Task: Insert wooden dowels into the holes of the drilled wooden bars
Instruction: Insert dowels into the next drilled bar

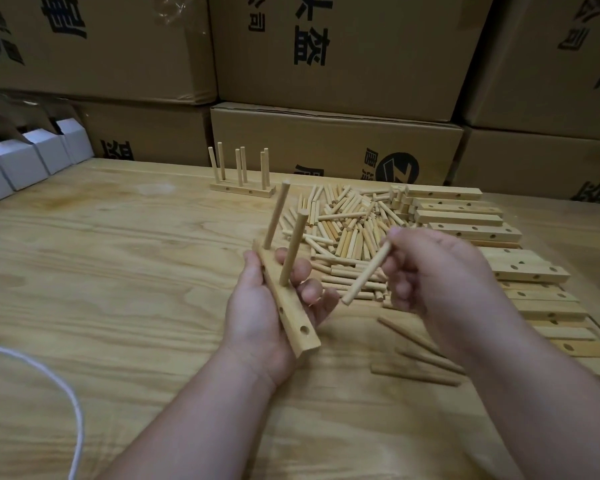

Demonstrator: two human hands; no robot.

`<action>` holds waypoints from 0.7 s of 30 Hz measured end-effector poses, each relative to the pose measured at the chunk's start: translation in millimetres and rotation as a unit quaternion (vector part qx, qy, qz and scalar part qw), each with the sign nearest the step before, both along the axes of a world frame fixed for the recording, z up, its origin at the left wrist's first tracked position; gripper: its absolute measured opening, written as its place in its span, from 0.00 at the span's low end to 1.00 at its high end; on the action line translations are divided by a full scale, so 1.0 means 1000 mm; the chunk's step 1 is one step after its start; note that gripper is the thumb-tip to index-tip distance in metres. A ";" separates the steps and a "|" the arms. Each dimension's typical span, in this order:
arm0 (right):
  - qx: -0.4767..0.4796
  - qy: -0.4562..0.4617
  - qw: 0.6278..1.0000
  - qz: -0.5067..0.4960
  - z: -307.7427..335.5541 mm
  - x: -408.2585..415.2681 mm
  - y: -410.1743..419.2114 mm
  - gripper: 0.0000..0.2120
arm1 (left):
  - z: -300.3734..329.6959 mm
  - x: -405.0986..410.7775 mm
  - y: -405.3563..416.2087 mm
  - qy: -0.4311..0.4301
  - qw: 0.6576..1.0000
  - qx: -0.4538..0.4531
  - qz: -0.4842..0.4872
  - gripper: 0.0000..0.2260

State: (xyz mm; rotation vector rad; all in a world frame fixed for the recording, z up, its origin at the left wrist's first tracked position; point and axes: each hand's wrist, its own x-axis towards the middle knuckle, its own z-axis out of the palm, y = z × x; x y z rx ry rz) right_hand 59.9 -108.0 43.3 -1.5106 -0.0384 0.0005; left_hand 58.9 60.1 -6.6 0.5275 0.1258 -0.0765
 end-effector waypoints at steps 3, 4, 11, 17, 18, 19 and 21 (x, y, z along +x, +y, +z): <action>-0.064 -0.080 0.994 0.031 0.011 -0.008 -0.001 0.10 | -0.001 0.002 0.004 0.009 0.999 0.023 0.040 0.21; -0.098 -0.096 0.989 0.051 0.012 -0.011 0.001 0.09 | -0.002 0.002 0.004 0.008 0.998 0.038 0.047 0.22; -0.282 -0.168 0.938 0.113 0.009 -0.024 0.012 0.06 | -0.004 0.001 0.005 0.029 0.991 0.070 0.107 0.24; -0.314 -0.163 0.928 0.121 0.017 -0.021 0.002 0.07 | -0.005 0.002 0.007 0.054 0.983 0.082 0.158 0.23; -0.318 -0.156 0.927 0.120 0.018 -0.020 -0.001 0.08 | -0.005 0.002 0.007 0.057 0.981 0.085 0.165 0.23; -0.324 -0.151 0.926 0.121 0.020 -0.019 -0.003 0.08 | -0.005 0.002 0.007 0.059 0.980 0.087 0.171 0.23; -0.336 -0.148 0.920 0.133 0.022 -0.018 -0.008 0.08 | -0.005 0.002 0.006 0.066 0.978 0.082 0.180 0.24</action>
